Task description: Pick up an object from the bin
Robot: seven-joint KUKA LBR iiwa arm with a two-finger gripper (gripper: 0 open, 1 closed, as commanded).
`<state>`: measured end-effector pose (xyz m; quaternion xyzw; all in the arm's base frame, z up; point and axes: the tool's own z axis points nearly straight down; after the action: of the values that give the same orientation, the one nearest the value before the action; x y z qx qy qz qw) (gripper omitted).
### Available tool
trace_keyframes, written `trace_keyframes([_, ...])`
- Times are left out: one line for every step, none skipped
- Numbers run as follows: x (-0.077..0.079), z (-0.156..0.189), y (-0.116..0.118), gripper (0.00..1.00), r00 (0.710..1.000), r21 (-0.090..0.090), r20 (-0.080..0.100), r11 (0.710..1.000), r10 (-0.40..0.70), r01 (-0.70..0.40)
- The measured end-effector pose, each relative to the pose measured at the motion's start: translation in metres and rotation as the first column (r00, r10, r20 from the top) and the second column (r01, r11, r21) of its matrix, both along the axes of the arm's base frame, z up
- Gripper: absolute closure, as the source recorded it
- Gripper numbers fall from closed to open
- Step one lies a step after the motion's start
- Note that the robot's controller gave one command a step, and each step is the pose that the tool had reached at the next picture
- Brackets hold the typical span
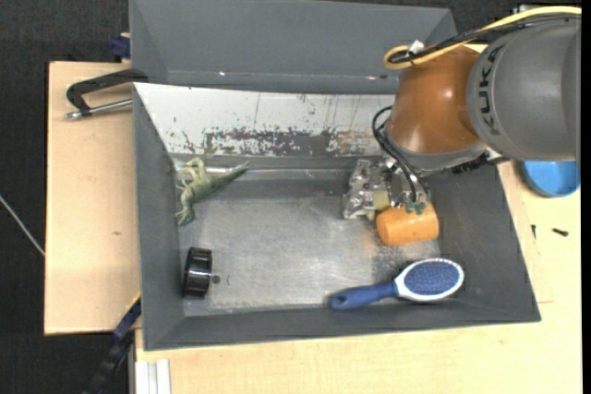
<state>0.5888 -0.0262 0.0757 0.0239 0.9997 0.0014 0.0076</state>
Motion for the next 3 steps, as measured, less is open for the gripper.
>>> trace_keyframes([-0.003, 0.132, 0.029, 1.00, 0.999, -0.001, 0.000, 0.999, 0.038, -0.038])
trace_keyframes([-0.001, 0.097, 0.035, 1.00, 1.000, -0.001, -0.016, 1.000, -0.008, 0.008])
trace_keyframes([0.004, 0.173, 0.034, 1.00, 0.999, 0.000, 0.000, 0.999, -0.050, 0.050])
